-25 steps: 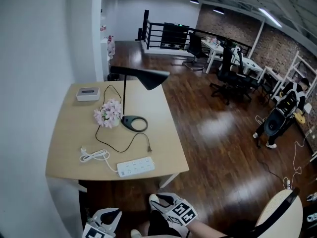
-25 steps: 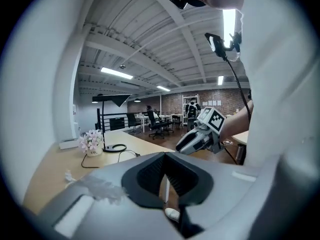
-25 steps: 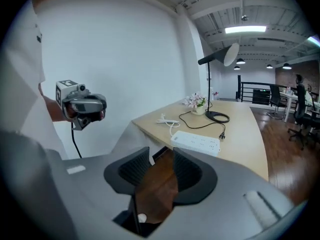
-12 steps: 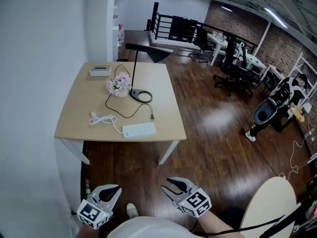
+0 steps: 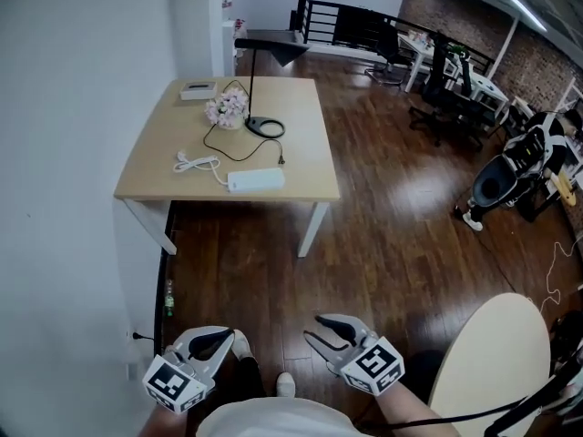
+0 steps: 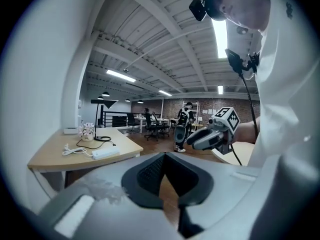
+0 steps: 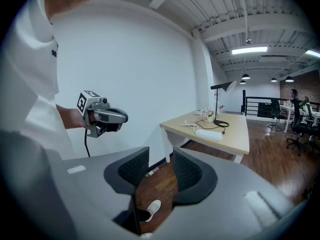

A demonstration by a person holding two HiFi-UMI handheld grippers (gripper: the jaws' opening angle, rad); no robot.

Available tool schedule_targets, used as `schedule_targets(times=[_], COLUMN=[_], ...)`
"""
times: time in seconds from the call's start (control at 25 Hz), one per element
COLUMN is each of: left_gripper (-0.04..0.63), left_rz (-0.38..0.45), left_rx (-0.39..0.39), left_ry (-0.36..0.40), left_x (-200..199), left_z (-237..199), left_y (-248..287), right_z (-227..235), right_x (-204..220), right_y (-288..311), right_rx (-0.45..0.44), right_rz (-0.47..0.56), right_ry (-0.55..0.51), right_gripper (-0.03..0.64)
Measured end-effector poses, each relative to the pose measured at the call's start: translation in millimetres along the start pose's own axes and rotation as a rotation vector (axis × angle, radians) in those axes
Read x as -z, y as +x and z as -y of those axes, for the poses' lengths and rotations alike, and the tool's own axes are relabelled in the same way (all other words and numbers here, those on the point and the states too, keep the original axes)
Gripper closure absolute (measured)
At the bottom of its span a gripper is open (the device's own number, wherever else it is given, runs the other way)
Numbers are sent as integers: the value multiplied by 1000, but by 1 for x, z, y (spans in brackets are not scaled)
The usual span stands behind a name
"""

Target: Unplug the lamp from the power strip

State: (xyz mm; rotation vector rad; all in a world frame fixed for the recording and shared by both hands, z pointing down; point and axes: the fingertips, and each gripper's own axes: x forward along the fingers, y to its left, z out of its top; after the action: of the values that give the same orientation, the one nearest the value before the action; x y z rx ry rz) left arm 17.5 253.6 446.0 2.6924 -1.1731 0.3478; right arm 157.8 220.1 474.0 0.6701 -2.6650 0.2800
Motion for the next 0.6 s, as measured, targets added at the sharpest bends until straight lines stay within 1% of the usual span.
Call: schedule_targets(times=[0.12, 0.24, 0.36, 0.44, 0.52, 0.6], left_gripper=[591, 591, 591, 591, 591, 591], left_rz=[-14, -16, -15, -16, -14, -13], left_rx=[17, 28, 44, 59, 61, 58], left_ry=[7, 13, 14, 30, 44, 41], left_x=[3, 6, 7, 7, 4, 5], left_z=[32, 48, 51, 50, 49, 46], left_y=[-14, -27, -40, -49, -60, -71], right_z=[-27, -45, -60, -71, -81, -92], right_x=[6, 8, 0, -8, -15, -21], right_y=[-17, -32, -36, -35, -34, -31], right_rx=[-20, -18, -5, 5, 8, 6], right_rz=[5, 14, 35, 53, 64, 66], right_ry=[4, -3, -1, -2, -14, -26], right_gripper=[463, 463, 463, 463, 463, 465])
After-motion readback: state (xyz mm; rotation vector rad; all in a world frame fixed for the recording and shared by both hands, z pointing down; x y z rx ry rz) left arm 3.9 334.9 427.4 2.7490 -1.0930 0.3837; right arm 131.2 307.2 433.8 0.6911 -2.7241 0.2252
